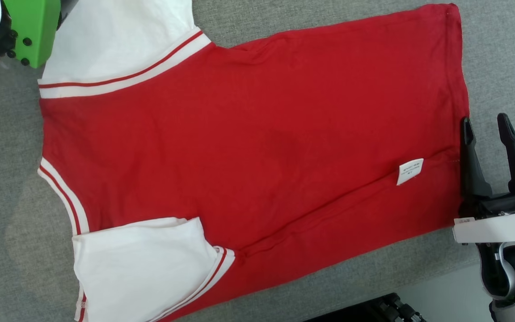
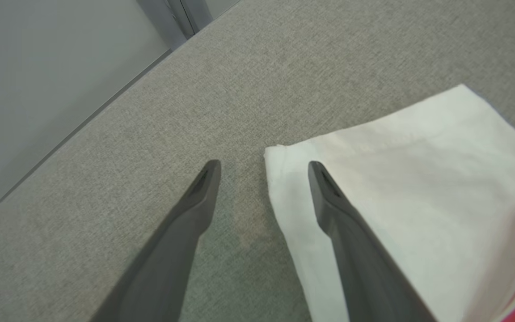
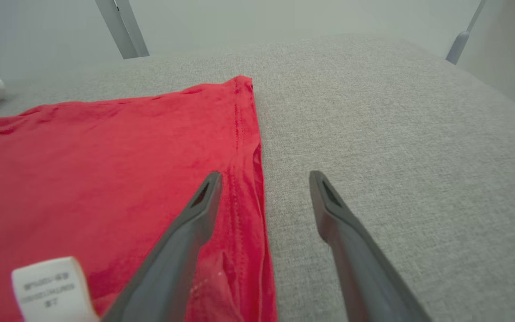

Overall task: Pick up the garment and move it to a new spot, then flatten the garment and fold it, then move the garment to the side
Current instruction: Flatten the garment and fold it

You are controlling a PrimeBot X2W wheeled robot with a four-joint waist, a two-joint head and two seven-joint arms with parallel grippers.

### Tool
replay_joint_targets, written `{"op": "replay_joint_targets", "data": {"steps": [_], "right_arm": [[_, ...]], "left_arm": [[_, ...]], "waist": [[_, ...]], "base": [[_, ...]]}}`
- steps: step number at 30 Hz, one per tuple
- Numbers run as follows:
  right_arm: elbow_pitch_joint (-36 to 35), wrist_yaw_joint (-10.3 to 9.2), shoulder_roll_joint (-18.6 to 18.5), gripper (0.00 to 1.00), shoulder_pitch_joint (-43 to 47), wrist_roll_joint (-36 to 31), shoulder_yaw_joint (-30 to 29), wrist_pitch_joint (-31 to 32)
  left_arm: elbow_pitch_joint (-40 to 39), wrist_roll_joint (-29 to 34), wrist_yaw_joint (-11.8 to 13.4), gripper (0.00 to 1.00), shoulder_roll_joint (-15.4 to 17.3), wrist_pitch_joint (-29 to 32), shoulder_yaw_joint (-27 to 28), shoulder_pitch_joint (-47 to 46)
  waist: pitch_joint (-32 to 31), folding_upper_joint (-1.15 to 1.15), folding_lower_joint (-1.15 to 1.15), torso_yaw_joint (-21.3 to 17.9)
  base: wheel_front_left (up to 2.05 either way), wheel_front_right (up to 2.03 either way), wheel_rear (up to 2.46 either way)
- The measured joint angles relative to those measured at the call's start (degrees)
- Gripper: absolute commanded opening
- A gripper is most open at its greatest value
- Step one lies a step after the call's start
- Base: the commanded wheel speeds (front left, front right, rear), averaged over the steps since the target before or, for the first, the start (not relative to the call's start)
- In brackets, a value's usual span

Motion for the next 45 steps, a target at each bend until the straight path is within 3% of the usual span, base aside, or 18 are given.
{"op": "replay_joint_targets", "data": {"steps": [4,5,6,8,10,11,12,19,25,31,38,45], "right_arm": [[0.0,0.0,0.5,1.0,0.2,0.0,0.0,0.0],[0.0,0.0,0.6,1.0,0.2,0.0,0.0,0.0],[0.0,0.0,0.7,1.0,0.2,0.0,0.0,0.0],[0.1,0.0,0.8,1.0,0.2,0.0,-0.1,0.0],[0.2,0.0,0.7,1.0,0.2,0.0,-0.1,0.0],[0.3,0.0,0.8,1.0,0.3,0.0,0.0,0.0],[0.3,0.0,0.9,1.0,0.4,0.0,0.0,0.0],[-0.2,0.0,0.6,1.0,0.6,-0.3,-0.1,0.0],[1.5,0.0,-2.6,1.0,-1.5,1.8,1.6,0.2],[6.5,-0.02,-5.7,1.0,-10.3,5.8,3.0,12.5],[15.9,-0.02,-6.2,1.0,-21.3,3.3,1.4,30.0],[22.7,-0.02,-5.7,1.0,-27.3,2.4,-1.0,39.7]], "left_arm": [[1.3,0.5,0.0,1.0,0.2,-0.5,-1.5,-0.8],[1.9,0.6,0.0,0.81,0.2,-1.0,-1.5,-1.0],[2.3,0.6,0.0,0.77,0.3,-1.0,-1.7,-1.2],[3.2,0.3,0.0,0.52,0.1,-1.0,-2.1,-1.2],[3.7,0.3,0.0,0.23,0.0,-1.1,-2.6,-1.2],[4.1,0.3,0.0,0.03,0.0,-1.1,-2.8,-1.2],[4.4,0.2,0.0,0.0,0.0,-1.0,-3.0,-1.3],[5.3,-2.1,0.0,0.0,-0.1,-0.6,-4.2,-1.3],[4.5,-3.4,0.0,0.0,-1.4,-8.9,-4.7,0.2],[3.6,-3.9,0.0,0.0,-1.5,-14.5,-5.3,4.1],[1.3,-4.1,0.0,0.0,-1.5,-19.8,-5.8,8.5],[-1.3,-4.1,0.0,0.0,-1.6,-20.7,-6.5,9.8]], "waist": [[0.4,0.0,0.0,-0.9],[0.5,0.0,0.0,-1.0],[0.5,0.0,0.0,-1.2],[0.4,0.0,0.0,-1.5],[0.4,0.0,0.0,-1.6],[0.3,0.0,0.0,-1.6],[0.2,0.0,0.0,-1.7],[-0.5,0.0,0.0,-1.6],[-3.7,0.0,0.0,-0.6],[-7.9,0.0,0.0,1.4],[-12.1,0.0,-0.01,4.8],[-14.1,0.0,-0.01,9.3]], "base": [[0.0,0.0,0.0],[0.0,0.0,0.0],[0.0,0.0,0.0],[0.0,0.0,0.0],[0.0,0.0,0.0],[0.0,0.0,0.0],[0.0,0.0,0.0],[0.0,0.0,0.0],[0.0,0.0,0.0],[0.0,0.0,0.0],[0.0,0.0,0.0],[0.0,0.0,0.0]]}}
